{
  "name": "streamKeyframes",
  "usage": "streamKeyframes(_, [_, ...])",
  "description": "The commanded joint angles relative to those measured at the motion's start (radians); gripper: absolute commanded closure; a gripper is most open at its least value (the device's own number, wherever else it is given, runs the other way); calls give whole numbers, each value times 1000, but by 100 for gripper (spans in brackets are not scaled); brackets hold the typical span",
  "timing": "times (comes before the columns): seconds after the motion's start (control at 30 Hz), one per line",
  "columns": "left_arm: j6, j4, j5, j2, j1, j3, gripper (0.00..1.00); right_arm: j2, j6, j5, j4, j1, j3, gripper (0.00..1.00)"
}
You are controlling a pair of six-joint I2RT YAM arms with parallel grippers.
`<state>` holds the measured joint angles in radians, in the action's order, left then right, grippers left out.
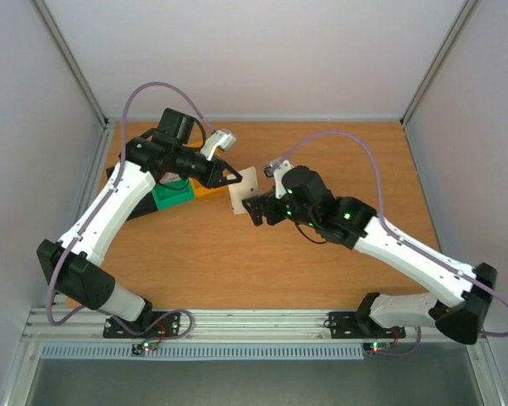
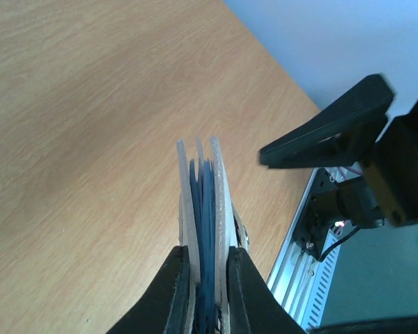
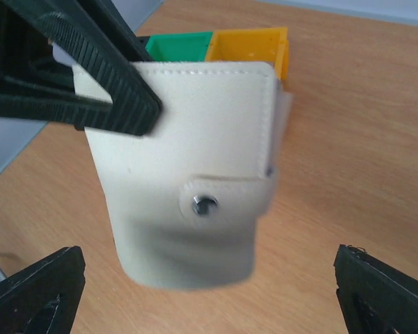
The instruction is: Take the credit cards out of the card holder
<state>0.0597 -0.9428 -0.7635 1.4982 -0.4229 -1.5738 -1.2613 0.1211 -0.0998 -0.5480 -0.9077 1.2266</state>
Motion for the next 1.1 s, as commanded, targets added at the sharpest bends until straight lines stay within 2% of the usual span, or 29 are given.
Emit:
streamKeyframes(0.0, [58,-75,13,-15,-1,-69,100,128,77,55,-10,29,-83,2])
streamKeyframes(0.17, [140,-197,-52,-40,-1,-115,100,246,171,384,44,98,-158,1])
streamKeyframes(0.27, [227,-293,-53,-89,-2,-101,100,273,188,422,54,102,-136,2])
streamKeyframes(0.43, [381,-476,95,-190,-1,-59,100,201,189,478,-33,98,-37,2])
streamKeyframes(0.53, [493,-524,55,-294,-2,-64,100,175,201,556,-26,84,-16,2])
streamKeyframes(0.67, [551,-428,-91,-432,-2,-5,100,187,226,649,86,37,-34,2])
streamKeyframes(0.77, [447,-256,-156,-506,-2,83,100,186,275,651,119,-34,-33,1])
streamKeyframes(0.9, [387,-73,-198,-584,-2,186,100,168,294,661,134,-95,-31,2])
streamKeyframes(1.07, [354,-67,-251,-598,-10,206,100,133,301,680,119,-118,-5,2])
